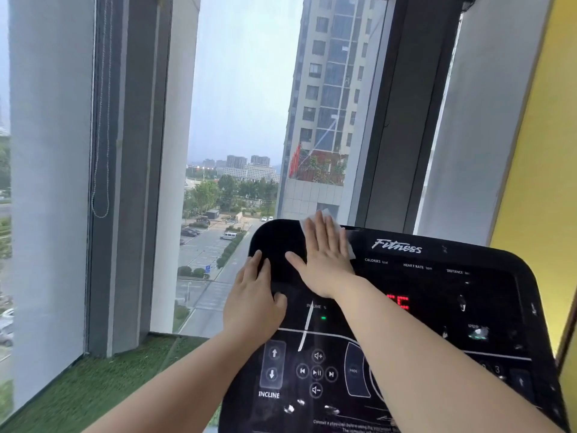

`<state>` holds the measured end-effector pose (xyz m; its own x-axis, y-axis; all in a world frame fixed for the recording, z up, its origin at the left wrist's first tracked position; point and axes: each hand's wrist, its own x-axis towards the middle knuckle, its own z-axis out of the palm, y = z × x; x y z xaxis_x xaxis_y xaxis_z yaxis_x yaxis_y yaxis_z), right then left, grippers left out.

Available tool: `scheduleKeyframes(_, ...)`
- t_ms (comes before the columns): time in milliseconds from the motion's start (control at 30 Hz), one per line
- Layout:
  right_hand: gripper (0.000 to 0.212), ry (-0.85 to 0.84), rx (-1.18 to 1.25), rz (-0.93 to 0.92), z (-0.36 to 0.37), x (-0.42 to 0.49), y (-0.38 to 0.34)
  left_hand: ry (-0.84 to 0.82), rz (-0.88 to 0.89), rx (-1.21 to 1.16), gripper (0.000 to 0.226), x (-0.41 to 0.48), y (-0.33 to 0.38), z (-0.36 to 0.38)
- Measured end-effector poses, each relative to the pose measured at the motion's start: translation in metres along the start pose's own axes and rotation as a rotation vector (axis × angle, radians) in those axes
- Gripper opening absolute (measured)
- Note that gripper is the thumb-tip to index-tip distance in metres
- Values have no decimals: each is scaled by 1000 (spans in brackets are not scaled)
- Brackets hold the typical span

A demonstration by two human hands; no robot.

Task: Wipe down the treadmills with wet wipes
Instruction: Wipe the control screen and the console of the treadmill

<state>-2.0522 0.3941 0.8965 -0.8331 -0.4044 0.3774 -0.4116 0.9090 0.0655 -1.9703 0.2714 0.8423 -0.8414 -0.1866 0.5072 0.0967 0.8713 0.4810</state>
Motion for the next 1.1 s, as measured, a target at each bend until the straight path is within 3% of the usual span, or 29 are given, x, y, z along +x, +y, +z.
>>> scheduleKeyframes(67,69,6,-20,24,-3,-4,17,17,-8,9,67,2,2,-1)
scheduleKeyframes(200,75,65,67,300,-5,-4,23,37,-33,59,68,5,11,-2)
scheduleKeyframes(267,77,23,89,231,-3,-3,11,38,-47,90,68,6,19,0)
scheduleKeyframes(400,70,-34,8,-77,-1,-3,11,56,10,179,67,15,37,1)
scheduleKeyframes(467,64,-29,-19,-111,-3,-5,31,45,52,205,67,21,42,1)
scheduleKeyframes(667,71,27,40,120,0,-12,45,-24,49,217,70,31,52,12)
scheduleKeyframes(833,70,25,-59,-50,0,-12,61,47,20,228,69,33,65,19)
scheduleKeyframes(900,67,42,-64,-37,-2,-18,81,39,56,236,69,33,72,22)
scheduleKeyframes(1100,70,108,53,212,3,-25,91,-10,79,207,68,34,90,34)
